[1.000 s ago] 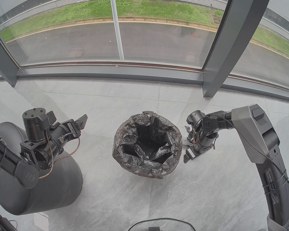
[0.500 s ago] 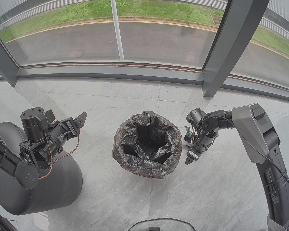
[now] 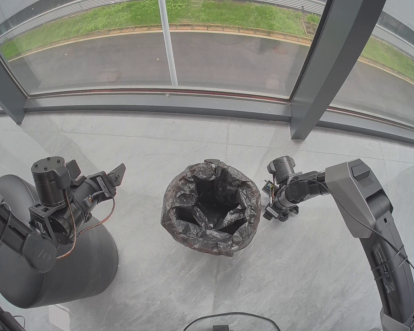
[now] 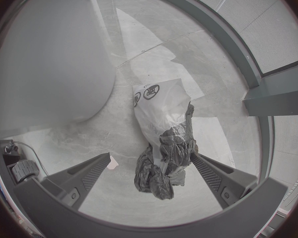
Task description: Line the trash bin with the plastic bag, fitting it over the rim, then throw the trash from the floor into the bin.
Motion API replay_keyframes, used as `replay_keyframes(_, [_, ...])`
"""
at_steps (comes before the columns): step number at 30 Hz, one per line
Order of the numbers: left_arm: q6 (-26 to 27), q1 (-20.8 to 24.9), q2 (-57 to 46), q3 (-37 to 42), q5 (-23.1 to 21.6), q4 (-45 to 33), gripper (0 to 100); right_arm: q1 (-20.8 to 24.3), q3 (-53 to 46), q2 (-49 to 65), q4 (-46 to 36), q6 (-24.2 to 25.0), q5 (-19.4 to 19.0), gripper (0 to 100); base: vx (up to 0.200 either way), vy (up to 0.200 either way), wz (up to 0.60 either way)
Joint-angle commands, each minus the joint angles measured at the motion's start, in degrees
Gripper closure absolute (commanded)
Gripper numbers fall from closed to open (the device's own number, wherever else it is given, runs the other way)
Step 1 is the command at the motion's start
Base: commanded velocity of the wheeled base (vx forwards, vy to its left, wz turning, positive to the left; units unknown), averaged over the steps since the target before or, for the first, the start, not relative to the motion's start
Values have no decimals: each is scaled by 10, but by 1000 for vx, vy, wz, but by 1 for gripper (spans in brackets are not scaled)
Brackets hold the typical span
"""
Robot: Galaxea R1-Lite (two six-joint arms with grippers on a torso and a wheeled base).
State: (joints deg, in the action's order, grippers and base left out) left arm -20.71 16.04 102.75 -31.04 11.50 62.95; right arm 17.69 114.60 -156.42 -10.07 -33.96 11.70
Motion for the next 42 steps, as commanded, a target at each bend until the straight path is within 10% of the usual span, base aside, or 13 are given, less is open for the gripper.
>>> replay_keyframes(1, [0,0,4,1,0,1,0,0,0,-7,12,-2,3,0,0,0,0])
replay_keyframes(42, [4,14,5,10,0,4,0,-27,0,-13,59,7,14,0,0,0,0])
